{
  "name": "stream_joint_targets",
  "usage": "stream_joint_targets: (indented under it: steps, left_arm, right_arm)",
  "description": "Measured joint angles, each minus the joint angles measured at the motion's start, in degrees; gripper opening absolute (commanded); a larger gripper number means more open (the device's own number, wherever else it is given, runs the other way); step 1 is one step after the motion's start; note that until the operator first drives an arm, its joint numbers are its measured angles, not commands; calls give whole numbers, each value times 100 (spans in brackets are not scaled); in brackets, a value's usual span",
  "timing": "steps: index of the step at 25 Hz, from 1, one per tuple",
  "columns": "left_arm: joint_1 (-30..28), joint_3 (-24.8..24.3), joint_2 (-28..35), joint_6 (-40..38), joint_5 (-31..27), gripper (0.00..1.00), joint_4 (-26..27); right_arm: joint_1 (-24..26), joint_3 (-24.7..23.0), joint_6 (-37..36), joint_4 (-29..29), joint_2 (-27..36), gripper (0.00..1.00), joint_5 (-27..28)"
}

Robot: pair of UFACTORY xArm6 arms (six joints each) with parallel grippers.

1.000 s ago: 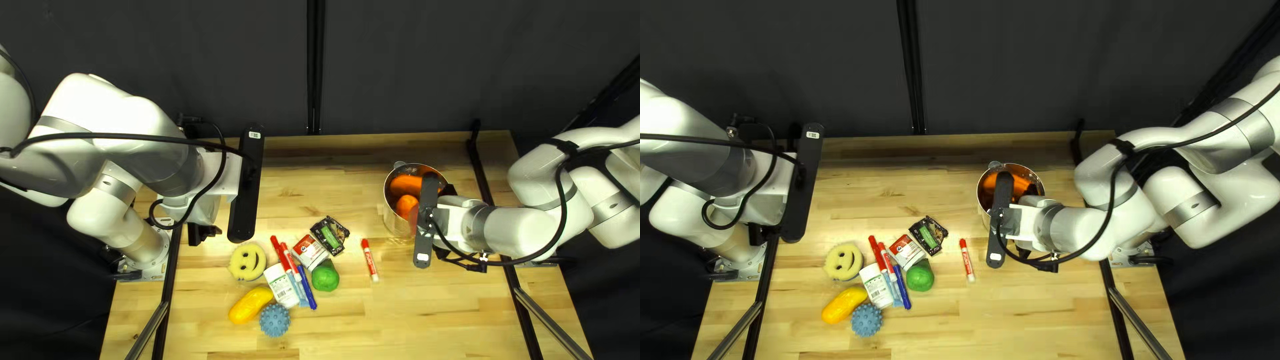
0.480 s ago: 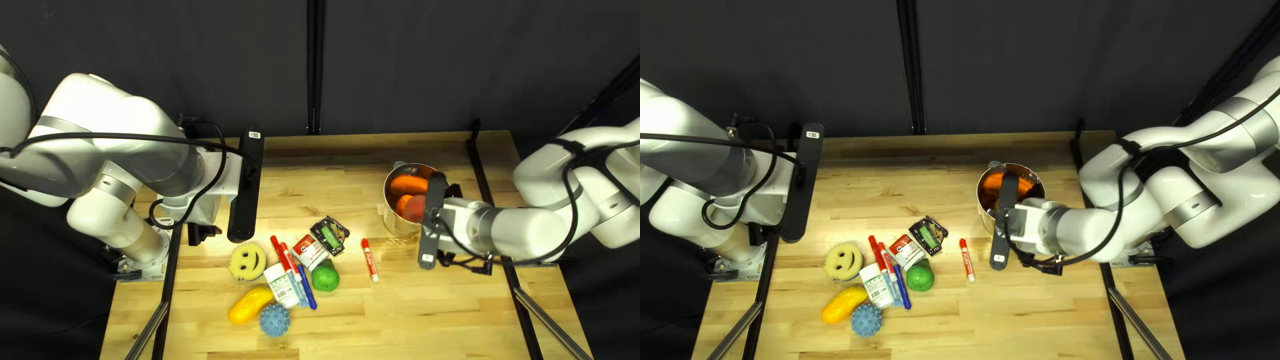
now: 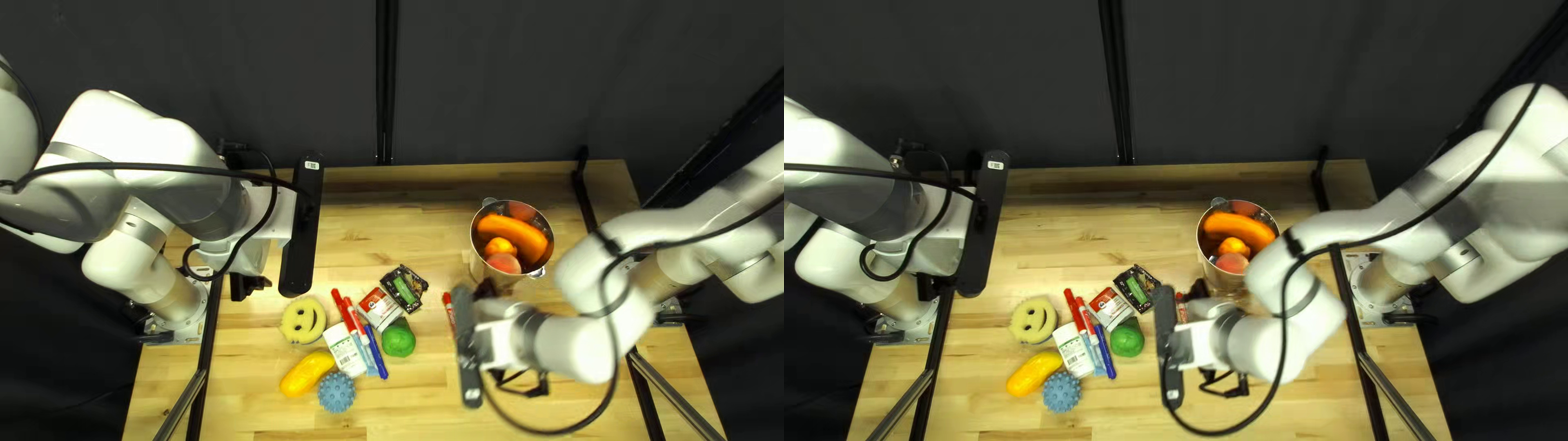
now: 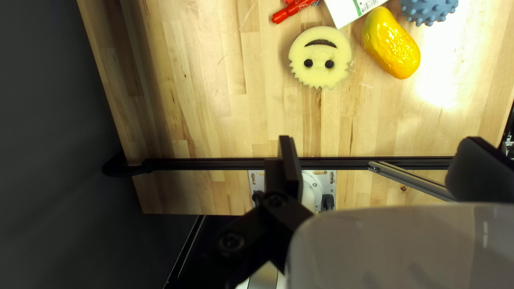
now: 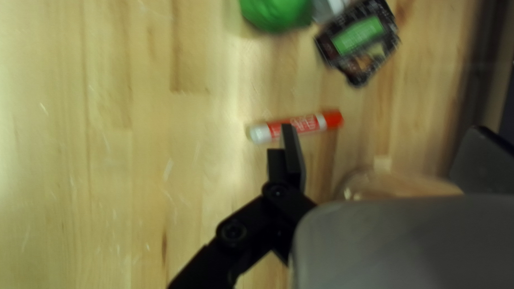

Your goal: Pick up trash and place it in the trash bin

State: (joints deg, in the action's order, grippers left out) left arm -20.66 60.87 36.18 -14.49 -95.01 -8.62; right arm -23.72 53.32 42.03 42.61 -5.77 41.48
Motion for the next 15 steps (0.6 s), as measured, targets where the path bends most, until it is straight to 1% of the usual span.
stream_joint_targets:
  steps: [5,10,15]
  left_arm:
    - [0,0,0,0,0,100,0]
    - [0,0,0,0,0,100,0]
    - [0,0,0,0,0,100,0]
  right_arm:
    - [287,17,805,187,-431,100,-569]
    - [472,387,1647,331,-1035,100,-1094]
    - [646,624,2590,758,-1438,100,-1498]
